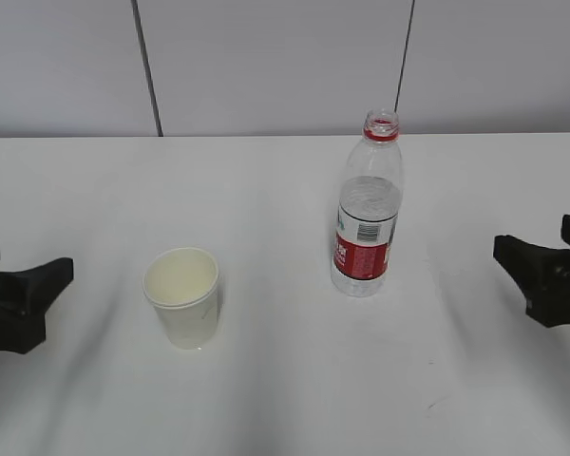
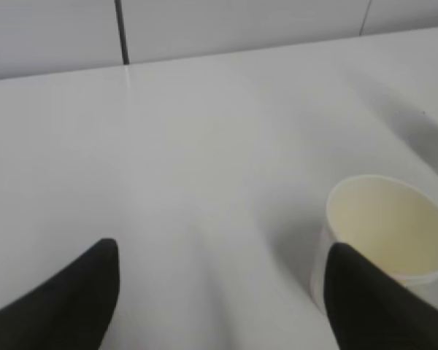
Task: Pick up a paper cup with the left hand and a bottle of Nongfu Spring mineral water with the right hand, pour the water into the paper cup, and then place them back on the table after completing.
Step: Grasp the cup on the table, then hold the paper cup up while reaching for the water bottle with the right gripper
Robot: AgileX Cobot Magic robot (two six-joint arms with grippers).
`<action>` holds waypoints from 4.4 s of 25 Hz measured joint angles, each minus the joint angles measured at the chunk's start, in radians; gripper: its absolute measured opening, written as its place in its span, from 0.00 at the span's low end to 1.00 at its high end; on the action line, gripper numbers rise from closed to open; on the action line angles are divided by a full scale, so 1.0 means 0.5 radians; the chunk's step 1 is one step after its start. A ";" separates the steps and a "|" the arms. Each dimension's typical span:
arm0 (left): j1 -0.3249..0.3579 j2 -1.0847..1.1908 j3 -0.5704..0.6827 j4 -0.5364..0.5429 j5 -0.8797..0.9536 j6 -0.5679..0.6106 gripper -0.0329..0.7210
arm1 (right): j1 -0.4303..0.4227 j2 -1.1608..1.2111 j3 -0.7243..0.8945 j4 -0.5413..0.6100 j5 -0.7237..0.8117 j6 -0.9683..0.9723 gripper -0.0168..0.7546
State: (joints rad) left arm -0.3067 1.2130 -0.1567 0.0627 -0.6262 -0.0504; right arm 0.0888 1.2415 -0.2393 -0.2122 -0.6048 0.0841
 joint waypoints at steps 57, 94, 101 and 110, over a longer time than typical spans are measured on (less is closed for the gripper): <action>0.000 1.555 -0.331 0.875 -1.033 0.002 0.83 | 0.000 0.090 -0.007 -0.092 -0.129 0.003 0.78; 0.000 1.576 -0.597 1.046 -0.974 0.003 0.65 | 0.000 0.103 -0.007 -0.153 -0.153 0.003 0.78; 0.000 1.576 -0.597 1.046 -0.976 0.003 0.65 | 0.000 0.474 -0.007 -0.303 -0.594 0.003 0.78; 0.000 1.576 -0.597 1.046 -0.976 0.003 0.64 | 0.000 1.003 -0.098 -0.480 -1.046 -0.031 0.79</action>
State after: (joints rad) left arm -0.3067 2.0011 -0.4551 0.5860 -1.1140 -0.0491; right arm 0.0888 1.7432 -0.2880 -0.4521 -1.1278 0.0687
